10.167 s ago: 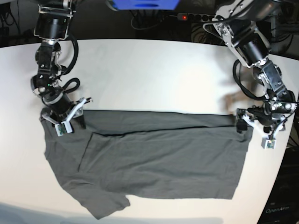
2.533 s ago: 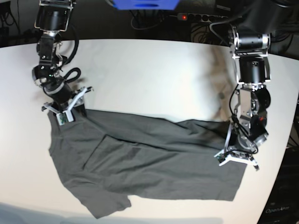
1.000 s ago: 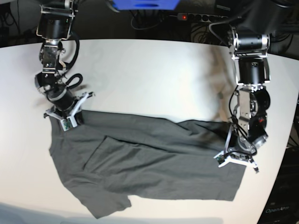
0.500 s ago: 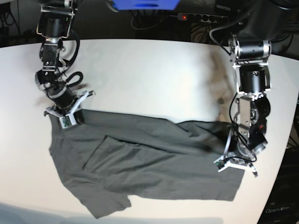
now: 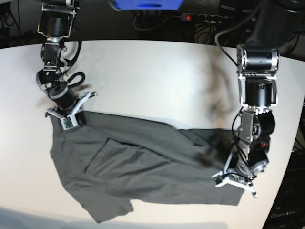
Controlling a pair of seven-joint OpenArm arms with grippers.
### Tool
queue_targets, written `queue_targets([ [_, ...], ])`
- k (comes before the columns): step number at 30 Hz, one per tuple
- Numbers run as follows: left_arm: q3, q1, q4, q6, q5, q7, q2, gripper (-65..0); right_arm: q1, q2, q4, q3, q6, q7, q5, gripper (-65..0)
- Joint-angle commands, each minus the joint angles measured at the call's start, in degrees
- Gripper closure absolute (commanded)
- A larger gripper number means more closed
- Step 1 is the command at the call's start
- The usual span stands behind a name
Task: Fold the T-shirt properly
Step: 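Pull the gray shirt by its folded edge toward the arm bases with both grippers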
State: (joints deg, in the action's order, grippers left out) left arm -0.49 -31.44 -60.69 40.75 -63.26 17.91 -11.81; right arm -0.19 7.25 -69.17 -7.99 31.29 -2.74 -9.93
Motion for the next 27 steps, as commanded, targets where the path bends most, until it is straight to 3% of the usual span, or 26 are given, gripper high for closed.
queue_targets([
  [1, 0.6, -1.8, 0.2, -0.8, -0.9, -0.3, -0.9, -2.6, 0.1, 0.3, -0.3, 0.0, 0.0, -1.3, -0.4, -0.4],
  [8, 3.2, -2.0, 8.2, -0.8, -4.5, -0.4, -2.1, -2.6, 0.1, 0.2, -0.4, 0.0, 0.0, -1.3, -0.4, -0.4],
  [13, 3.0, -3.8, 11.5, -3.9, -4.6, -2.7, -2.2, -2.6, 0.1, 0.2, -0.4, 0.0, 0.0, -1.3, -0.4, -0.4],
  [20, 3.0, -5.5, 12.3, -7.0, -4.3, -3.0, -2.0, -2.6, -0.1, 0.2, -0.4, 0.0, 0.0, -1.3, -0.4, -0.4],
  [27, 2.9, -6.6, 12.3, -7.0, -4.3, -2.9, -2.0, -2.6, -0.6, 0.2, -0.4, 0.0, 0.0, -1.3, -0.4, -0.4],
])
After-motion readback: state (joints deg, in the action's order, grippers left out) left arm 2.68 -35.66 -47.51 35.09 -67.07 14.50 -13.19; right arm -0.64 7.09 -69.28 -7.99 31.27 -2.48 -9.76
